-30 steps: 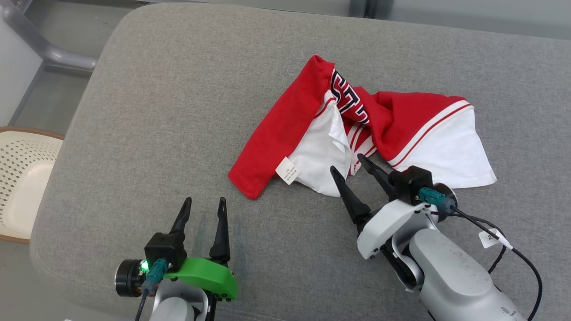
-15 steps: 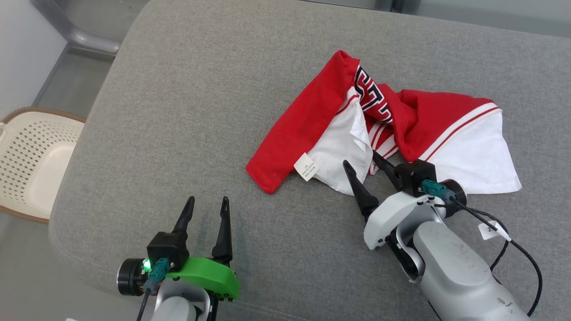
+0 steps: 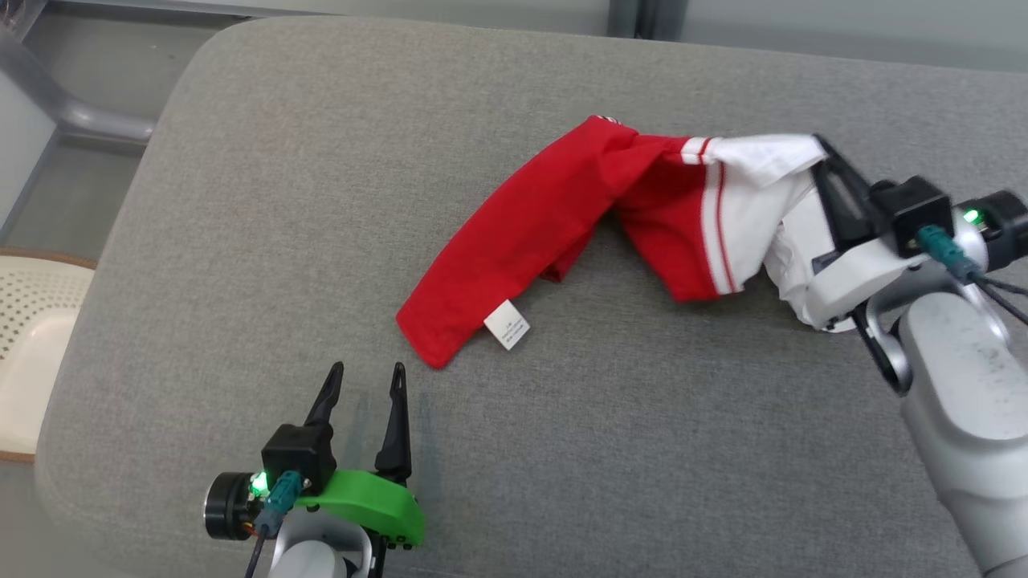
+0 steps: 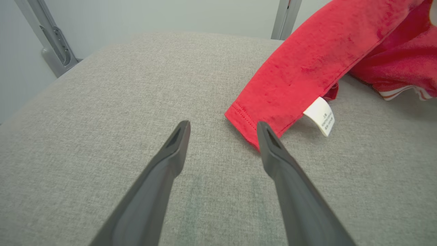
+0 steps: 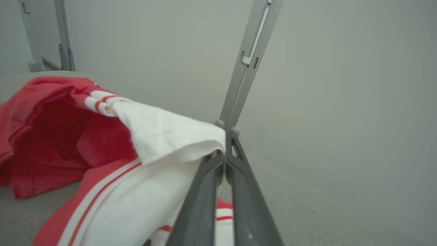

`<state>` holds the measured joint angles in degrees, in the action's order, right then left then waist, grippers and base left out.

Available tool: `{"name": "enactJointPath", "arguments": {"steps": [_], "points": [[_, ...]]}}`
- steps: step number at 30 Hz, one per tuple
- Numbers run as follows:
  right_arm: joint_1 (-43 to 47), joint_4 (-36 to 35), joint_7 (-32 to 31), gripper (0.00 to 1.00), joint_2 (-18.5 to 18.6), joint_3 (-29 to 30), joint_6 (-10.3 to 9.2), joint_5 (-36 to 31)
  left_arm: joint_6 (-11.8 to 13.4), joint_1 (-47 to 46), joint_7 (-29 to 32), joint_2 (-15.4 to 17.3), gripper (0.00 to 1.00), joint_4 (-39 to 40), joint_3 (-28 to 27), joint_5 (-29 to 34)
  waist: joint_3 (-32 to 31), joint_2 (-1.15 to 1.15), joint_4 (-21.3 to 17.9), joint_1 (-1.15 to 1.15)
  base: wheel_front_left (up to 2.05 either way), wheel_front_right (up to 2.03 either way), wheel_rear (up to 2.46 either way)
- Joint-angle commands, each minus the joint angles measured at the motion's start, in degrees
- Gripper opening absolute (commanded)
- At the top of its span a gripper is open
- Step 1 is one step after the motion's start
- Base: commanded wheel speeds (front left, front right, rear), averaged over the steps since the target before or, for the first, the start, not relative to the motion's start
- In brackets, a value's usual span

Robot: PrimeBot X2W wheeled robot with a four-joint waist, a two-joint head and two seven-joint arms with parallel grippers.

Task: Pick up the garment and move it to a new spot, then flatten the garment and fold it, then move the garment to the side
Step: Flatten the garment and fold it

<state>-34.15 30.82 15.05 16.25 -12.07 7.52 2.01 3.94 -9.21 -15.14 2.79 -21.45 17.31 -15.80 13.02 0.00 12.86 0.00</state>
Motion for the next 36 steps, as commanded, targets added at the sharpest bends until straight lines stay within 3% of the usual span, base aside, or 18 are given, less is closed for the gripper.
{"name": "enactJointPath", "arguments": {"steps": [1,8,20,21,22,23,28,36], "points": [[-0.7,-1.9,0.2,0.00,0.9,1.3,-0.07,-1.5,-0.4,0.6,0.0,0.2,1.00,-0.2,-0.3,0.6,-2.1,0.00,-3.2,0.00,0.00,0.00,0.00],[0.4,-11.4,0.2,0.00,4.1,2.4,-0.07,-7.9,-0.8,1.9,0.0,0.2,1.00,-1.1,-1.6,1.4,-3.9,0.00,-8.3,0.00,0.00,0.00,0.00],[17.9,-9.1,0.2,0.00,-0.5,3.0,-0.07,-5.1,-1.2,2.1,0.0,0.2,1.00,-1.9,-3.3,2.3,-4.8,0.00,-13.3,0.00,0.00,0.00,0.00],[19.1,-8.5,0.2,0.27,-0.9,3.1,-0.07,-4.8,-1.3,2.1,0.0,0.2,1.00,-2.0,-3.5,2.4,-4.8,0.00,-13.4,0.00,0.00,0.00,0.00],[20.6,-7.6,0.2,0.47,-1.4,3.3,-0.07,-4.6,-1.4,2.1,0.0,0.2,1.00,-2.1,-3.6,2.5,-4.9,0.00,-13.6,0.00,0.00,0.00,0.00],[21.7,-7.0,0.2,1.00,-2.0,3.6,-0.07,-3.9,-1.4,2.2,0.0,0.2,1.00,-2.1,-3.8,2.6,-5.0,0.00,-13.7,0.00,0.00,0.00,0.00],[26.5,-6.6,0.2,1.00,-5.4,6.1,-0.07,-0.4,-1.5,3.3,0.0,0.2,1.00,-2.4,-4.6,2.9,-5.1,0.00,-14.8,0.00,0.00,0.00,0.00],[27.0,-8.9,0.2,1.00,-5.9,7.4,-0.07,1.2,-1.9,2.4,0.0,0.2,1.00,-5.1,-4.6,0.0,-4.3,0.00,-16.6,0.00,0.00,0.00,0.00]]}}
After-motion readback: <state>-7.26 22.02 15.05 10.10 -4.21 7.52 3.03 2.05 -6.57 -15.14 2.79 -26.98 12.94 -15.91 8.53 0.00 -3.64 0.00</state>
